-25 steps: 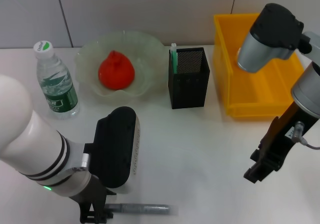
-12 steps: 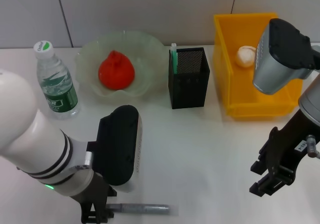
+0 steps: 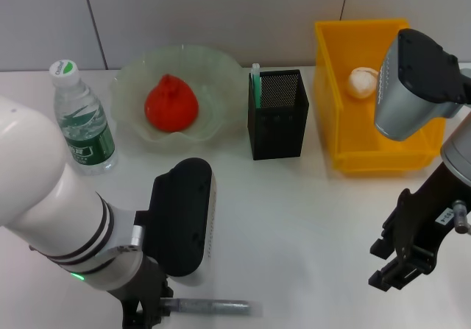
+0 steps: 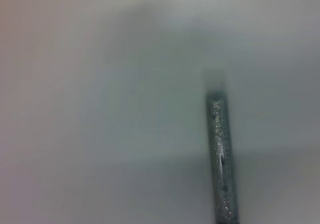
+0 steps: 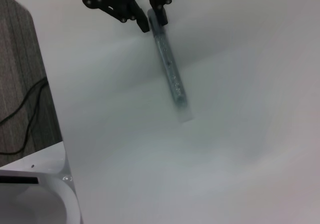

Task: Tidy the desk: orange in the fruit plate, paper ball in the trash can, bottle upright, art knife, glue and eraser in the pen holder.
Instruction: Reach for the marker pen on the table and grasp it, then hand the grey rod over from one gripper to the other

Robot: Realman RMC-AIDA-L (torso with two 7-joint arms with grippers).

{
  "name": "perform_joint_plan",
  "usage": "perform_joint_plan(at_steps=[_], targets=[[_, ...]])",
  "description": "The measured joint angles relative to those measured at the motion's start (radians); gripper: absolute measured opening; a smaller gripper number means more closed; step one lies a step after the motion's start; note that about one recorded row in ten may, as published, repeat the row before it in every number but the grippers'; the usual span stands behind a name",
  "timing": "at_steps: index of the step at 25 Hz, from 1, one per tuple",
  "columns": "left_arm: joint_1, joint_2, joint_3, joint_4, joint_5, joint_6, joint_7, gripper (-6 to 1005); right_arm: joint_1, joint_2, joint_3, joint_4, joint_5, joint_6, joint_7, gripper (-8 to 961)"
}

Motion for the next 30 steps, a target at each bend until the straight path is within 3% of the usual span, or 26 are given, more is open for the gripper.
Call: perform_joint_plan(at_steps=[7, 25, 30], targets=[[-0.001, 0.0, 0.008, -0.007, 0.014, -0.008, -0.009, 193, -0.003, 0.001, -0.007, 0.0, 0.001, -0.002, 0.004, 466], [0.0, 0.0, 0.045, -0.004, 0.022, -0.017, -0.008, 155, -0.009, 0.002, 0.0, -0.001, 0.001, -0.004, 0.007, 469], [0.006, 0.002, -0.003, 0.022, 0.015, -0.006, -0.008, 153, -0.019, 0.002, 0.029, -0.021, 0.007, -0.005, -0.001, 470]])
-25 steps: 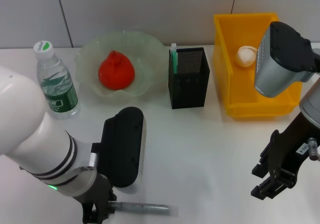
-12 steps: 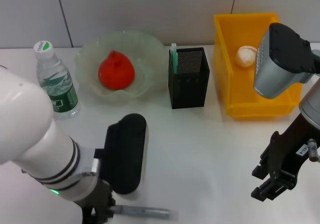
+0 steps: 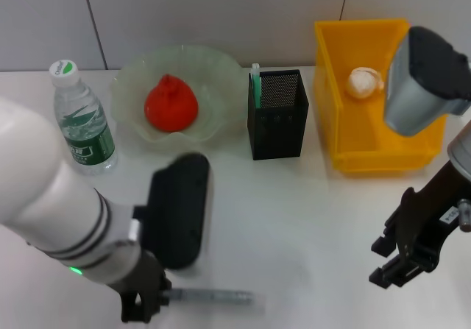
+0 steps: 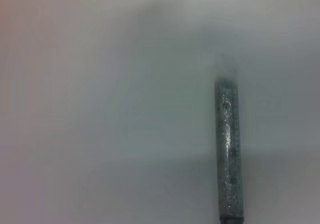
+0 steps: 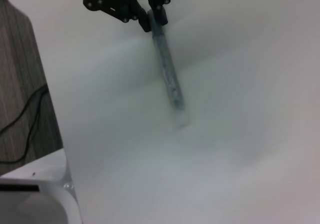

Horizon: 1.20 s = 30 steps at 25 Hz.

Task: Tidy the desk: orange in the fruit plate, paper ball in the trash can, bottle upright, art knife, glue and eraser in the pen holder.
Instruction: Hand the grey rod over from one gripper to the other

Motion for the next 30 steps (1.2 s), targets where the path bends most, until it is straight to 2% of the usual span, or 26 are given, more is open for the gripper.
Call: perform_joint_plan(at_steps=[4, 5, 10, 14, 18, 21, 25, 30], targets=[[0.003, 0.004, -0.125, -0.003, -0.058, 0.018, 0.021, 153, -0.019, -0.002, 0.065, -0.034, 0.05, -0.001, -0.031, 470], [0.006, 0.005, -0.18, -0.006, -0.093, 0.023, 0.034, 153, -0.028, -0.002, 0.092, -0.046, 0.064, 0.0, -0.043, 470], [0.026, 0.007, -0.347, -0.026, -0.185, 0.03, 0.078, 153, -0.075, -0.002, 0.242, -0.093, 0.146, 0.005, -0.099, 471], [0.047, 0.007, -0.439, -0.044, -0.263, 0.024, 0.104, 153, -0.14, -0.001, 0.366, -0.111, 0.239, -0.004, -0.175, 472], [0.044, 0.007, -0.564, -0.12, -0.373, 0.016, 0.134, 153, -0.219, 0.0, 0.495, -0.097, 0.388, -0.013, -0.269, 472], [0.037, 0.007, -0.633, -0.182, -0.447, 0.01, 0.147, 153, -0.289, -0.001, 0.564, -0.022, 0.553, -0.009, -0.369, 472], [0.035, 0.008, -0.689, -0.245, -0.546, 0.002, 0.164, 153, -0.367, -0.003, 0.577, 0.172, 0.748, 0.026, -0.562, 473], [0.043, 0.009, -0.712, -0.307, -0.672, 0.003, 0.183, 153, -0.351, -0.007, 0.579, 0.5, 0.804, 0.123, -0.73, 474]])
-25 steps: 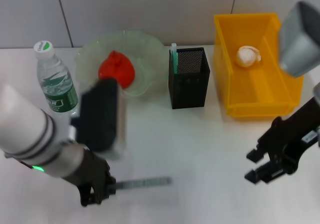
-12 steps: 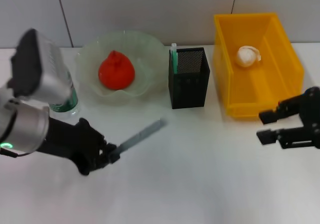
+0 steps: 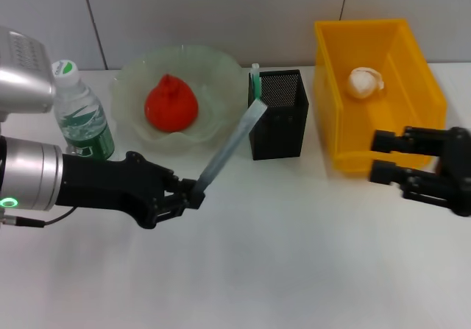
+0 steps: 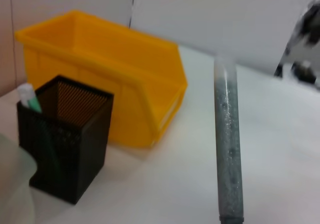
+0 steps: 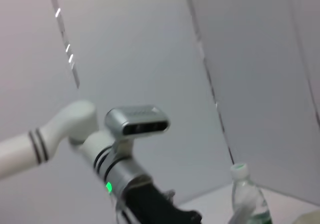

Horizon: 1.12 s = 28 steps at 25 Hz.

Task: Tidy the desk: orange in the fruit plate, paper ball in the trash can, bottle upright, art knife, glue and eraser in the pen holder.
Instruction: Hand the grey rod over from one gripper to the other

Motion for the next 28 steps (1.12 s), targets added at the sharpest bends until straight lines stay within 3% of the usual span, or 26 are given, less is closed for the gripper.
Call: perform_joint_plan(at_steps=[2, 9, 12, 20, 28], targets=[[0.003, -0.001, 0.0, -0.012, -0.03, -0.001, 0.001, 154, 0.02, 0.003, 0.0, 0.128, 0.024, 0.051, -0.066, 474], [0.016, -0.003, 0.007, -0.095, -0.147, -0.005, 0.054, 154, 0.126, 0.004, -0.008, 0.495, 0.122, 0.197, -0.331, 660], [0.016, -0.004, 0.007, -0.113, -0.158, -0.006, 0.079, 154, 0.169, 0.007, -0.013, 0.56, 0.123, 0.232, -0.365, 725], [0.012, -0.004, 0.008, -0.152, -0.179, -0.017, 0.114, 154, 0.26, 0.01, -0.052, 0.659, 0.12, 0.278, -0.379, 721], [-0.007, -0.001, 0.008, -0.184, -0.179, -0.027, 0.136, 154, 0.278, 0.01, -0.053, 0.674, 0.12, 0.275, -0.37, 716]])
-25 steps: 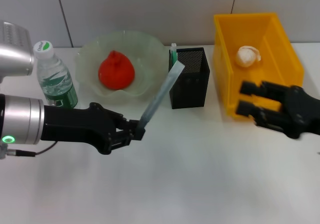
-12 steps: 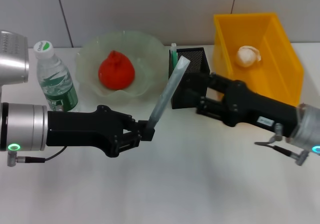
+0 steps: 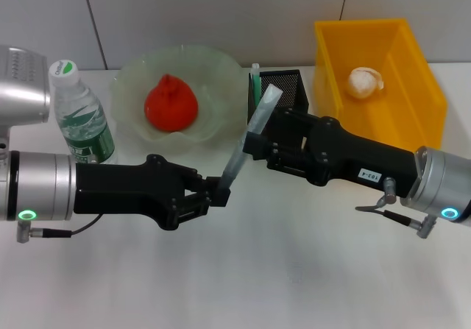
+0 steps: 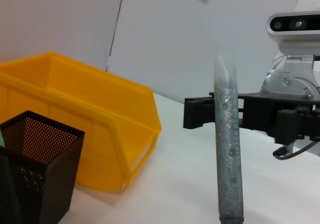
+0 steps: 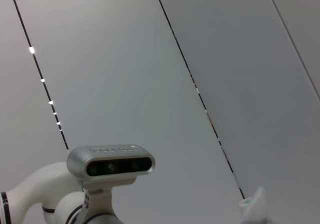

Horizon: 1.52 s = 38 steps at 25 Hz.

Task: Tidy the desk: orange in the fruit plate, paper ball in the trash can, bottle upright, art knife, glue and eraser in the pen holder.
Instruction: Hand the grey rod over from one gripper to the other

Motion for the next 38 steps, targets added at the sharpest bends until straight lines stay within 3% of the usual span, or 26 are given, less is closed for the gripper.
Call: perform_joint_plan(at_steps=[9, 19, 22, 27, 38], targets=[[-0.008, 0.0, 0.012, -0.002, 0.004, -0.009, 0.009, 159, 0.022, 0.0, 0.0, 0.018, -0.003, 0.011, 0.019, 711], [-0.007, 0.0, 0.008, -0.003, 0.005, -0.009, 0.013, 186, 0.021, -0.002, 0.0, 0.018, -0.006, 0.012, 0.024, 594], [-0.008, 0.0, 0.011, -0.003, 0.005, -0.007, 0.015, 194, 0.019, -0.002, 0.0, 0.017, -0.006, 0.012, 0.021, 386], [-0.011, 0.001, 0.012, -0.004, 0.005, -0.003, 0.018, 208, 0.019, -0.002, 0.0, 0.018, -0.006, 0.012, 0.018, 164], [-0.011, 0.002, 0.01, -0.004, 0.005, 0.019, 0.023, 238, 0.021, -0.002, 0.0, 0.017, -0.007, 0.016, 0.018, 148]])
